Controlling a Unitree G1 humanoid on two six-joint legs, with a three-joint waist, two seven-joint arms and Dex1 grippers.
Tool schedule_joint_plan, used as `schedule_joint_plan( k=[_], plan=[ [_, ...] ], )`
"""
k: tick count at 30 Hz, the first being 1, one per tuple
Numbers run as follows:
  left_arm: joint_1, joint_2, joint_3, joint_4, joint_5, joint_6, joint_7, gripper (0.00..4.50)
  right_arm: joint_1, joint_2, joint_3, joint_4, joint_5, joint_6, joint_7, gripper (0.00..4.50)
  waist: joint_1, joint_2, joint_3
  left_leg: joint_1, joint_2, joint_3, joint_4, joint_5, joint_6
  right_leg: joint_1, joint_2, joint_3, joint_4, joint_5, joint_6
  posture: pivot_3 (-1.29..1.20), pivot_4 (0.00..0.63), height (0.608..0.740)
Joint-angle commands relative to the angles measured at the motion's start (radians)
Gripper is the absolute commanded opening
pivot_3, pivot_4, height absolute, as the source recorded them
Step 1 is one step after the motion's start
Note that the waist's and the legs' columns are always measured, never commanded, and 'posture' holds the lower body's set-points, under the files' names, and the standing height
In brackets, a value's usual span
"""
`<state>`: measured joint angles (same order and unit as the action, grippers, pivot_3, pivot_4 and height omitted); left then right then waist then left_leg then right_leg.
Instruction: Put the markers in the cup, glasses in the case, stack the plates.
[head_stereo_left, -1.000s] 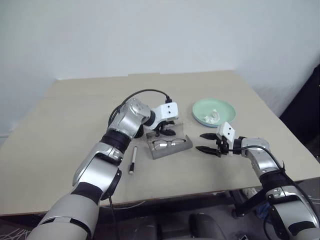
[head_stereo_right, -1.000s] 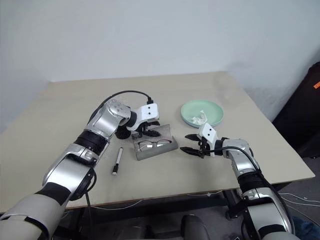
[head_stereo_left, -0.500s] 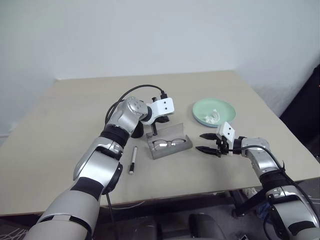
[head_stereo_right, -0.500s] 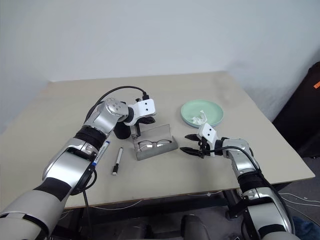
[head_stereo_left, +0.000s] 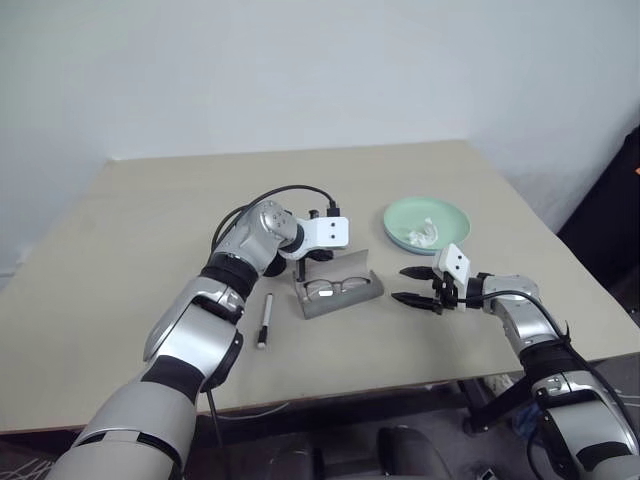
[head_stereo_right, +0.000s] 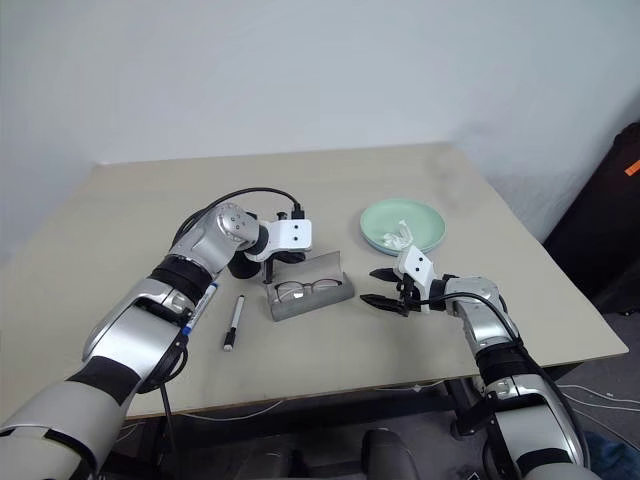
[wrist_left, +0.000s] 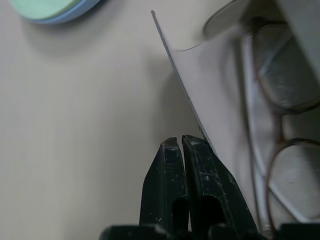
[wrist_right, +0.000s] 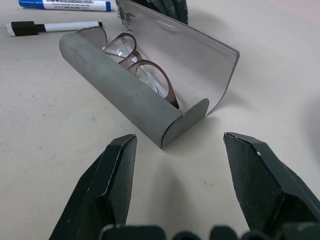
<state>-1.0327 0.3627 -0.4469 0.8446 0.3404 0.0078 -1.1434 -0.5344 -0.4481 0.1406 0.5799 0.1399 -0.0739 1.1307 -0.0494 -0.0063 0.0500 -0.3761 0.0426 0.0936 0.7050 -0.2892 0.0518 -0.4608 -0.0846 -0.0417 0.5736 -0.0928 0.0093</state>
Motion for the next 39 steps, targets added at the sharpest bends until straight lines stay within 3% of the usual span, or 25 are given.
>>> schedule_joint_plan(
  k=[1,14,19,22,29,39],
  plan=[
    [0.028,0.027,0.015,-0.114,-0.041,0.011,-0.078,0.04,-0.026,-0.008,-0.019,-0.009,0.008,-0.013,0.006,3.02,0.0,0.0,0.0,0.0,0.0,0.0,0.0,0.0,0.0,0.0,0.0,0.0,0.0,0.0,0.0,0.0,0.0,0.733],
    [0.15,0.07,-0.033,-0.29,-0.023,0.063,-0.125,0.04,-0.038,-0.006,-0.017,0.005,0.006,-0.018,0.014,3.02,0.0,0.0,0.0,0.001,0.0,0.0,0.0,0.0,0.0,0.001,0.0,0.0,0.0,0.0,0.0,0.0,0.0,0.733],
    [0.138,0.041,0.028,-0.289,-0.076,0.102,-0.066,0.04,-0.038,-0.006,-0.016,0.003,0.006,-0.017,0.017,3.02,0.0,0.0,0.0,0.001,0.0,0.0,0.001,0.0,0.0,0.001,0.0,0.0,0.001,0.0,0.0,0.0,0.0,0.733],
    [0.149,0.023,0.115,-0.333,-0.177,0.147,-0.056,0.04,-0.037,-0.007,-0.017,-0.003,0.007,-0.014,0.016,3.02,0.0,0.0,0.0,0.0,0.0,0.0,0.001,0.001,0.001,0.001,0.0,0.0,0.001,0.0,0.0,0.0,0.0,0.733],
    [0.319,0.104,0.246,-0.686,-0.345,0.329,-0.061,0.04,-0.021,-0.022,-0.029,-0.027,0.018,-0.002,0.016,3.02,-0.003,0.0,0.0,0.001,0.0,0.0,0.0,0.001,0.001,0.0,0.001,0.001,0.001,0.0,0.0,0.0,0.0,0.733],
    [0.645,0.177,0.432,-1.161,-0.398,0.644,0.212,0.04,0.012,-0.053,-0.072,-0.128,0.116,0.084,0.089,3.02,-0.002,0.0,0.0,0.001,0.0,0.0,0.001,0.001,0.001,0.001,0.0,0.002,0.001,0.0,0.0,0.0,0.0,0.733]
  ],
)
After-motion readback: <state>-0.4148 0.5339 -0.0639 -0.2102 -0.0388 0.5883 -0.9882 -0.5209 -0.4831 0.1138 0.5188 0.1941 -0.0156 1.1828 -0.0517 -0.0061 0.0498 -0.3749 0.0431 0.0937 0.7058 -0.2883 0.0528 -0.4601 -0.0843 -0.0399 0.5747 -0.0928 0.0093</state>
